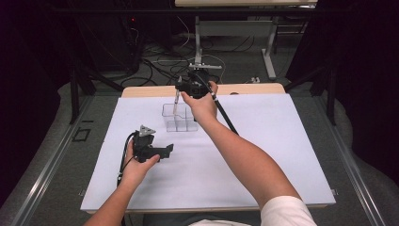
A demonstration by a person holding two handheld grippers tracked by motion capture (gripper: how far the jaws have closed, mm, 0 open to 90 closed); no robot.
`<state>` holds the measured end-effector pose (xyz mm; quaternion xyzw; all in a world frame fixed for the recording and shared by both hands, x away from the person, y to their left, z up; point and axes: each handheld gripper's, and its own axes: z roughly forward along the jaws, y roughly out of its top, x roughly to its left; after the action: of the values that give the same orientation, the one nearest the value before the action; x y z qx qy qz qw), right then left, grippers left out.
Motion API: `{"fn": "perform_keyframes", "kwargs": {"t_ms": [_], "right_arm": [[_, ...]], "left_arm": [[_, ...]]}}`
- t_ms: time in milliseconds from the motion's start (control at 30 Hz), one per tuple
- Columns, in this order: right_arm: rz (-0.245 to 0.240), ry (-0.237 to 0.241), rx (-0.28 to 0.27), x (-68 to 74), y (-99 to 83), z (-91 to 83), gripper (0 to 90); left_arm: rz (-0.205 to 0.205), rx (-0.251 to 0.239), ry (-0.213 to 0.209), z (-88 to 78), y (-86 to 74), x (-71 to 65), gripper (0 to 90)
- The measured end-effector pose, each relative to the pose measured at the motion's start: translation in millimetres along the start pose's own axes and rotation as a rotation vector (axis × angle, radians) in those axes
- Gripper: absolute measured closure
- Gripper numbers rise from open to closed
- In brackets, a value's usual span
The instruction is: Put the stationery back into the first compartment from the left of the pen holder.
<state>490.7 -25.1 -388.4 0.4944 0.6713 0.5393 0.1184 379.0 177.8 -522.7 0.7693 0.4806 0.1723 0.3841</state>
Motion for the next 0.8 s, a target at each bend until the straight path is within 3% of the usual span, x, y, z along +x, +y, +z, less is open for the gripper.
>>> {"fn": "perform_keyframes", "kwargs": {"t_ms": [500, 800], "right_arm": [[-0.064, -0.050, -0.083, -3.0, -5.1, 21.4, 80.2], [-0.047, -0.046, -0.078, -5.1, -10.3, 32.8, 80.2]], "left_arm": [[0.004, -0.003, -0.014, 0.0, -0.5, 0.5, 0.0], [0.003, 0.000, -0.017, 1.5, -0.3, 1.1, 0.0]]}}
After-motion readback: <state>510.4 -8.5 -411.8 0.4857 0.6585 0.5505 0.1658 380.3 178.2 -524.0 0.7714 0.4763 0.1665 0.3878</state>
